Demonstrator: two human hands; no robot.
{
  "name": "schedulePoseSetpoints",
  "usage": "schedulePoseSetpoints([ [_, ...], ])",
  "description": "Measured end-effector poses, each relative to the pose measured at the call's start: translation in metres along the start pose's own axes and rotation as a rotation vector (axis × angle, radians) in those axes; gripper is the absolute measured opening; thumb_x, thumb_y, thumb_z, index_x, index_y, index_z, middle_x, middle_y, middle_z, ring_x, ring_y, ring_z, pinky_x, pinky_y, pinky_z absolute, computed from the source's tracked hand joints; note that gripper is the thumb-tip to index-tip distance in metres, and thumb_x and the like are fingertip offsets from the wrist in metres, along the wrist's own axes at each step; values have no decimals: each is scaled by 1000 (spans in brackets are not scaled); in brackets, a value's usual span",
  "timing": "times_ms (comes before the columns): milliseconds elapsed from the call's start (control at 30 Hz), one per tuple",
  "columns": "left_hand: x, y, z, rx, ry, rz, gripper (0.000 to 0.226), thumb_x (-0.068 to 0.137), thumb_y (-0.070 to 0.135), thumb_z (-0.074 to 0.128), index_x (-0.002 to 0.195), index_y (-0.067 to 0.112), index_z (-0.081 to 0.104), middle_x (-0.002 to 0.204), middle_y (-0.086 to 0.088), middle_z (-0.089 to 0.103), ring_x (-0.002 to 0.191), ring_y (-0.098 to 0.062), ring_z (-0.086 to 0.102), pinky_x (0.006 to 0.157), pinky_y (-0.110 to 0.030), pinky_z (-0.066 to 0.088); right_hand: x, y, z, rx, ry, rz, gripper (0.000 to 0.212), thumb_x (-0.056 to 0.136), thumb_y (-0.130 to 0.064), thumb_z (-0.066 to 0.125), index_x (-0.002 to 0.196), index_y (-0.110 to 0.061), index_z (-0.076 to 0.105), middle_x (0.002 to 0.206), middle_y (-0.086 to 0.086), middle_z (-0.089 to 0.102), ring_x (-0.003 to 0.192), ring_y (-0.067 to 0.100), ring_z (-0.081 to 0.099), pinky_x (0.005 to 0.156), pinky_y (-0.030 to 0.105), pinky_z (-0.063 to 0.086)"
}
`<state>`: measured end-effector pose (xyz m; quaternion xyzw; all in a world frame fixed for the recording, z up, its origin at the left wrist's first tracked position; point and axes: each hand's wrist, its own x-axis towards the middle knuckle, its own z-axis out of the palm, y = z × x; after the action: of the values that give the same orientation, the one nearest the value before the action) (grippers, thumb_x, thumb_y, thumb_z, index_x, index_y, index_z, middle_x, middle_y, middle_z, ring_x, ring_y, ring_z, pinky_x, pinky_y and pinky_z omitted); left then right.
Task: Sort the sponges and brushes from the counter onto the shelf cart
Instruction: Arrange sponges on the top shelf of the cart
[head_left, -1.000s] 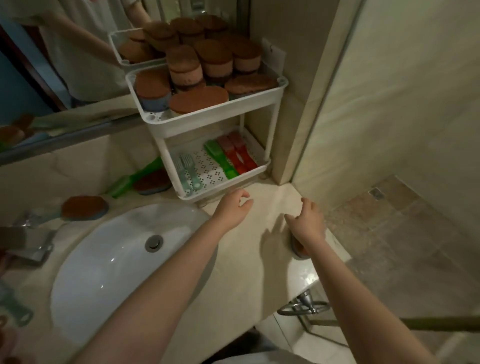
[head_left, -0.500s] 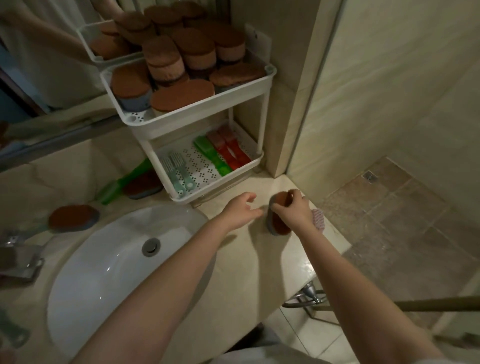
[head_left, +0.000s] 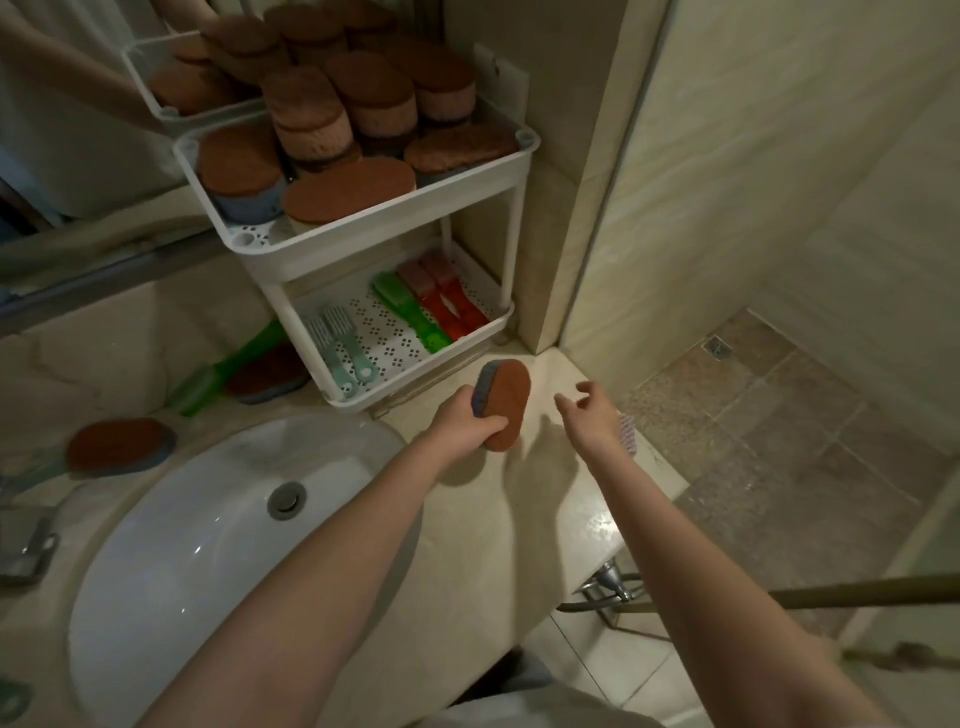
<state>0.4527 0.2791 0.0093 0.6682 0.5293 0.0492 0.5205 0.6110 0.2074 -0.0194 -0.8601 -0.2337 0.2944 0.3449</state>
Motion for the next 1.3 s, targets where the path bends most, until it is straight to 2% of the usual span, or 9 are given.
schedulePoseSetpoints([
  [167, 2, 4, 11, -82, -70, -44, 45, 83, 22, 66, 123, 11, 47, 125, -11, 56, 111, -28, 55, 90, -43, 53, -5, 48, -22, -259, 61, 190, 58, 87, -29, 61, 136, -6, 40, 141, 17, 42, 129, 37, 40, 101, 41, 38],
  [367, 4, 9, 21, -89, -90, -42, 44, 84, 23, 66, 122, 11, 48, 124, -11, 57, 105, -24, 56, 80, -32, 49, -12, 63, -29, -352, 122, 193, 50, 87, -8, 58, 134, -7, 40, 141, 13, 38, 130, 33, 38, 102, 38, 36],
  [533, 3, 7, 21, -54, -74, -42, 45, 85, 26, 66, 124, 12, 47, 125, -10, 56, 113, -27, 55, 86, -34, 46, -9, 64, -19, -367, 82, 54, 40, 92, -13, 51, 131, -6, 45, 133, 16, 41, 121, 36, 44, 96, 38, 41],
  [700, 2, 0, 16, -66, -58, -72, 42, 84, 26, 65, 120, 13, 48, 122, -9, 56, 111, -26, 55, 90, -36, 48, -7, 49, -2, -369, -84, -115, 34, 95, -23, 48, 126, -8, 51, 118, 14, 47, 104, 33, 53, 77, 31, 41],
  [833, 2, -9, 11, -96, -35, -93, 39, 84, 25, 66, 117, 16, 49, 117, -6, 57, 107, -24, 56, 96, -41, 47, -8, 42, 2, -343, -11, -202, 40, 89, -20, 57, 127, -11, 51, 122, 12, 51, 111, 30, 50, 82, 35, 43],
  [933, 1, -15, 7, -123, -22, -104, 40, 84, 25, 66, 118, 15, 49, 111, -3, 56, 100, -21, 55, 93, -38, 48, -14, 45, -1, -440, 80, -63, 44, 86, -25, 59, 126, -10, 47, 126, 12, 48, 116, 31, 47, 83, 38, 44],
  [1067, -3, -23, 6, -182, -15, -132, 43, 82, 24, 68, 120, 15, 50, 115, -3, 58, 106, -24, 57, 96, -43, 49, -17, 52, 4, -576, -16, 82, 43, 84, -30, 61, 117, -6, 47, 120, 14, 51, 114, 34, 49, 86, 39, 44],
  [1167, -6, -27, 5, -254, -2, -156, 47, 82, 22, 68, 123, 14, 48, 122, -7, 58, 110, -25, 58, 96, -44, 50, -14, 48, 14, -517, -28, 90, 29, 92, -29, 49, 109, -6, 49, 112, 14, 58, 107, 34, 55, 76, 34, 43],
  [1300, -8, -32, 0, -325, 38, -188, 50, 83, 19, 67, 128, 11, 47, 126, -8, 56, 112, -26, 56, 88, -36, 52, -11, 41, 15, -492, -136, 100, 15, 85, -20, 56, 92, -6, 59, 95, 14, 64, 89, 31, 63, 64, 28, 43],
])
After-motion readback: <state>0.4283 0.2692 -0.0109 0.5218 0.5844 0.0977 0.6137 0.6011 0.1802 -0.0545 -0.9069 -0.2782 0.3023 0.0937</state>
